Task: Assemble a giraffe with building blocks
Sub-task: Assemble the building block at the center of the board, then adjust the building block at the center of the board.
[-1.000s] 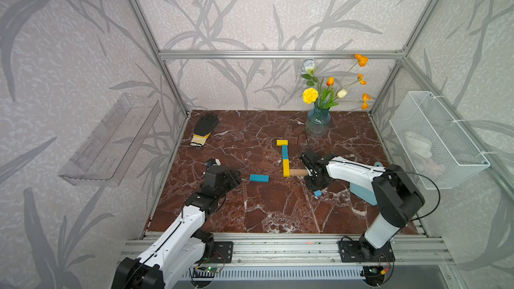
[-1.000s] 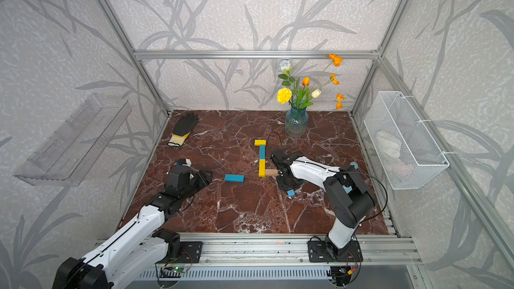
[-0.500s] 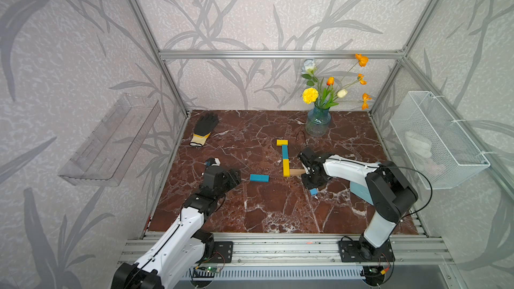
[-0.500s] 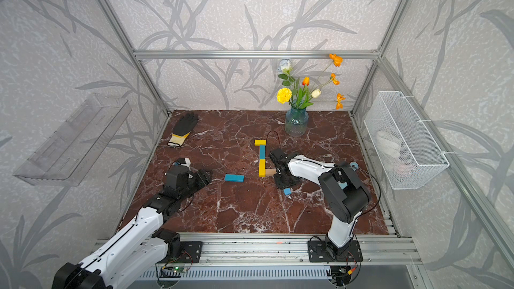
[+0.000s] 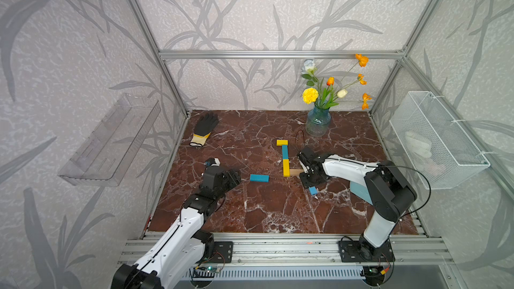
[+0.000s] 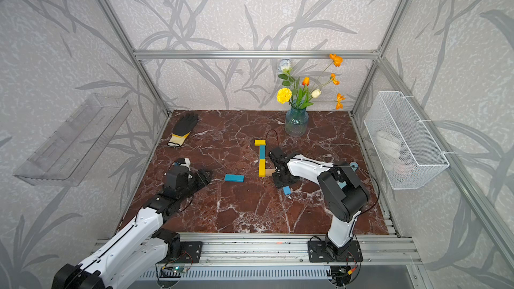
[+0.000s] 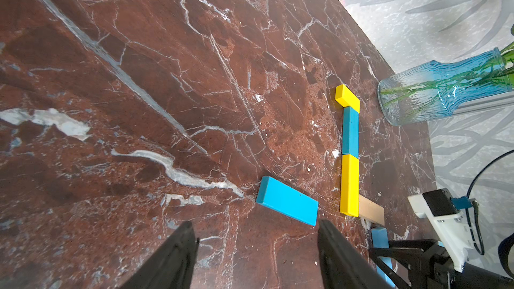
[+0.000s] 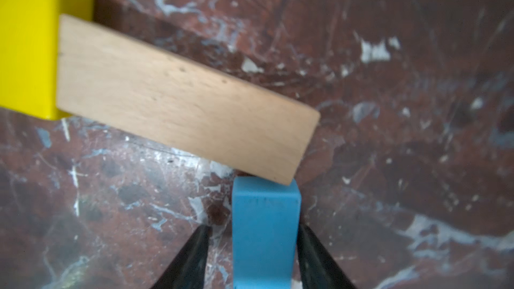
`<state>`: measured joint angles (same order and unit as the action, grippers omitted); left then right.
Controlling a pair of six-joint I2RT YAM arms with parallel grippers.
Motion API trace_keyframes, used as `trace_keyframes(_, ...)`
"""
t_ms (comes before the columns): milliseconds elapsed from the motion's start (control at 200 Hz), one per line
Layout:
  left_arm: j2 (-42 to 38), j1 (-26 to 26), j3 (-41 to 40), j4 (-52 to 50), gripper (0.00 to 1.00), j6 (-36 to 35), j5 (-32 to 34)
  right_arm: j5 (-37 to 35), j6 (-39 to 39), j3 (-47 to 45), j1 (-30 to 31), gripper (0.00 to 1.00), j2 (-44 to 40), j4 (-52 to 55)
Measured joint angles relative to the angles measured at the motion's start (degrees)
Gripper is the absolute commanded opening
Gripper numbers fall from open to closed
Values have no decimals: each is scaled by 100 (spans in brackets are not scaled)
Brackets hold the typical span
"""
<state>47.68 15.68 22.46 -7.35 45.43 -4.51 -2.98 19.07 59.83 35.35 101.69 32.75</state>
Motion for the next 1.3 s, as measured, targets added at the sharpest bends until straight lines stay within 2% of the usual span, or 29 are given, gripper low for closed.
trace_keyframes(345, -39, 0, -2, -2, 71, -26, 20, -153, -92, -190, 129, 69, -369, 48)
trace_keyframes(365, -20, 0, -4, 11, 71, -37, 22, -153, -107, -197, 144, 77, -476, 107)
trace_keyframes(385, 7, 0, -9, 22, 71, -42, 22, -138, -109, -197, 153, 80, -588, 157)
trace_keyframes(545, 531, 17, -175, 234, 72, -94, 33, -192, -264, -92, 339, 79, -2223, 518)
trace_keyframes(710, 1580, 201, -175, 411, 75, -323, 22, -184, -315, 83, 564, 78, -4159, 793)
trace_keyframes(885, 2612, 568, 452, 542, 75, -273, -4, -173, -105, -326, 885, 77, -5578, 1001)
trace_keyframes(1045, 2957, 914, 820, 463, 76, 52, 79, -68, 164, -1062, 1279, 77, -5580, 1003)
trace_keyframes(1160, 3316, 1043, 1283, 407, 75, 175, 127, 129, 308, -1589, 1309, 77, -5331, 920)
trace_keyframes(1300, 3866, 1062, 1871, 358, 74, 382, 4, 199, 341, -1786, 1309, 77, -5239, 772)
